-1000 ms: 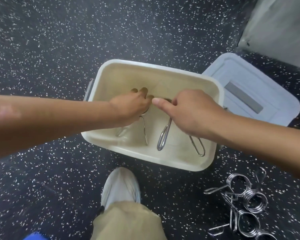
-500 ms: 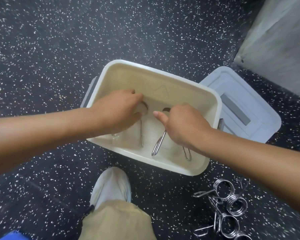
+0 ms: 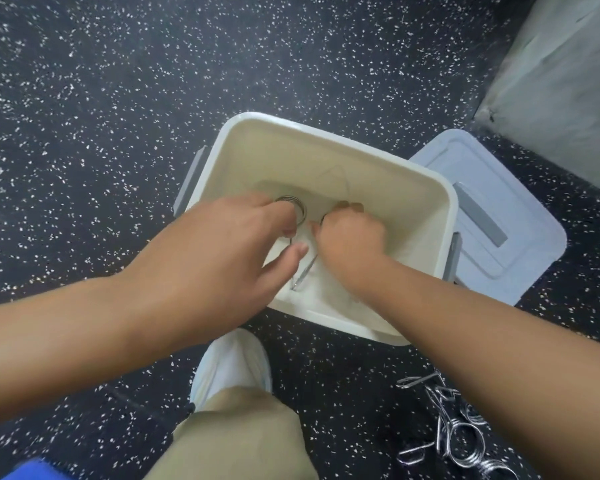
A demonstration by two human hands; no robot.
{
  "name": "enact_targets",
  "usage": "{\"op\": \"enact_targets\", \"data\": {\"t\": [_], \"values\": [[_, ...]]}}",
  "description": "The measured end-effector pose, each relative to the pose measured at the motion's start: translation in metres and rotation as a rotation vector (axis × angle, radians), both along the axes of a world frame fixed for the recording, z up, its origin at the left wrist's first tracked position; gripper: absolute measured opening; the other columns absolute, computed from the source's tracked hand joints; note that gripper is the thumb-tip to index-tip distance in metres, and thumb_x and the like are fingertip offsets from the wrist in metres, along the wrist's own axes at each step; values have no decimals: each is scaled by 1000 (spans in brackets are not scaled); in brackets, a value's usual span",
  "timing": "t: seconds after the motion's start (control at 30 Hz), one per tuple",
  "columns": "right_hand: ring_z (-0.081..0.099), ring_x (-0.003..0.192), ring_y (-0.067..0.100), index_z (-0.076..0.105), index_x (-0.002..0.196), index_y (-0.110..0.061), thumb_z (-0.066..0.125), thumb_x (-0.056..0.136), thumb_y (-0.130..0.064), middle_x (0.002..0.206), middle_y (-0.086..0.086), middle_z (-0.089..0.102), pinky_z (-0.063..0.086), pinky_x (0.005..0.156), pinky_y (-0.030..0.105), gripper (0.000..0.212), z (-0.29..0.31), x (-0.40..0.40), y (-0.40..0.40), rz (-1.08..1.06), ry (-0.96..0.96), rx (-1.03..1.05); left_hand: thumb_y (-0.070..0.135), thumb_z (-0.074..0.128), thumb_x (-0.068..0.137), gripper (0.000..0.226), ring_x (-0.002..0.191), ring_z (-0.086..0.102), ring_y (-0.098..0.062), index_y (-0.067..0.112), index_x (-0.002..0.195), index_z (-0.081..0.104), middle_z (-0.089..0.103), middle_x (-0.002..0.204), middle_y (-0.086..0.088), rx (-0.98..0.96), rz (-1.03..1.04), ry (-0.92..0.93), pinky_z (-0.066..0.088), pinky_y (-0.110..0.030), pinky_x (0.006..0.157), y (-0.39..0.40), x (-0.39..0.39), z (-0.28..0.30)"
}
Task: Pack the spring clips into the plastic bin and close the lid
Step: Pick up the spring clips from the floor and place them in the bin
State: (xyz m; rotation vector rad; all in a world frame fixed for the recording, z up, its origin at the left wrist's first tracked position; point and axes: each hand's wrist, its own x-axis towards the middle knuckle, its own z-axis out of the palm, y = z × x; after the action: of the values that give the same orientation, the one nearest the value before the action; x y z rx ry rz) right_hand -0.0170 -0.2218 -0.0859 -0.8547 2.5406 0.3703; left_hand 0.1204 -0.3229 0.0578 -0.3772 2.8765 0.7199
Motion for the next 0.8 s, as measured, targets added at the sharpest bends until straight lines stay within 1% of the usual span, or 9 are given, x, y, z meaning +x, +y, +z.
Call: {"op": "enact_targets", "data": {"t": [0.13, 0.3, 0.37, 0.43, 0.5, 0.53, 0.6, 0.7, 0.8], "values": [[66, 108, 31, 51, 132, 0, 37, 102, -51, 125, 17, 61, 40, 71, 34, 61, 0, -3, 3, 23, 17, -6, 55, 35, 93, 39, 86, 67, -22, 27, 102, 61, 66, 98, 12, 8, -5, -13, 54, -42, 73, 9, -1, 4], [65, 111, 32, 59, 125, -5, 37, 102, -50, 123, 15, 65, 55, 87, 37, 55, 17, -6, 5, 20, -81, -32, 57, 32, 93, 39, 82, 64, -21, 30, 100, 60, 64, 93, 12, -10, -27, -29, 52, -41, 71, 17, -8, 5], [64, 112, 32, 60, 122, -7, 41, 101, -44, 122, 14, 67, 51, 85, 36, 47, 30, -6, 8, 64, -83, -59, 56, 32, 94, 39, 80, 64, -20, 30, 99, 61, 65, 93, 11, -11, -47, -24, 52, -40, 70, 21, -13, 5], [60, 114, 33, 57, 122, -7, 44, 99, -37, 122, 14, 66, 41, 77, 36, 39, 50, -5, 17, 132, -64, -95, 54, 34, 95, 36, 78, 63, -18, 30, 97, 61, 66, 93, 10, -18, -76, -12, 50, -38, 66, 28, -17, 5], [54, 113, 34, 55, 120, -8, 44, 99, -36, 119, 13, 62, 34, 75, 38, 37, 76, -3, 34, 253, -22, -126, 52, 37, 96, 33, 77, 60, -16, 28, 91, 60, 66, 88, 9, -27, -111, -2, 50, -38, 63, 35, -22, 6], [52, 112, 34, 56, 117, -8, 43, 99, -38, 116, 14, 61, 35, 78, 40, 37, 89, -5, 45, 325, 21, -158, 51, 39, 96, 32, 75, 59, -16, 27, 88, 58, 64, 84, 9, -28, -130, -2, 50, -40, 63, 39, -24, 6], [51, 114, 36, 61, 110, -8, 45, 97, -43, 113, 15, 61, 39, 91, 45, 40, 113, -11, 74, 430, 97, -238, 50, 39, 95, 32, 68, 55, -17, 25, 81, 52, 59, 74, 9, -13, -179, 5, 50, -41, 60, 47, -28, 6], [45, 134, 42, 63, 105, -7, 51, 94, -42, 129, 22, 61, 34, 107, 48, 39, 140, -23, 129, 480, 152, -346, 54, 34, 94, 34, 58, 50, -15, 26, 79, 48, 51, 68, 10, -25, -253, 7, 47, -40, 54, 59, -34, 7], [38, 142, 41, 63, 105, -8, 51, 96, -42, 136, 21, 58, 33, 112, 52, 37, 158, -30, 189, 468, 133, -306, 55, 32, 95, 37, 57, 50, -16, 24, 83, 50, 50, 69, 9, -47, -325, -2, 45, -39, 54, 77, -43, 8]]}}
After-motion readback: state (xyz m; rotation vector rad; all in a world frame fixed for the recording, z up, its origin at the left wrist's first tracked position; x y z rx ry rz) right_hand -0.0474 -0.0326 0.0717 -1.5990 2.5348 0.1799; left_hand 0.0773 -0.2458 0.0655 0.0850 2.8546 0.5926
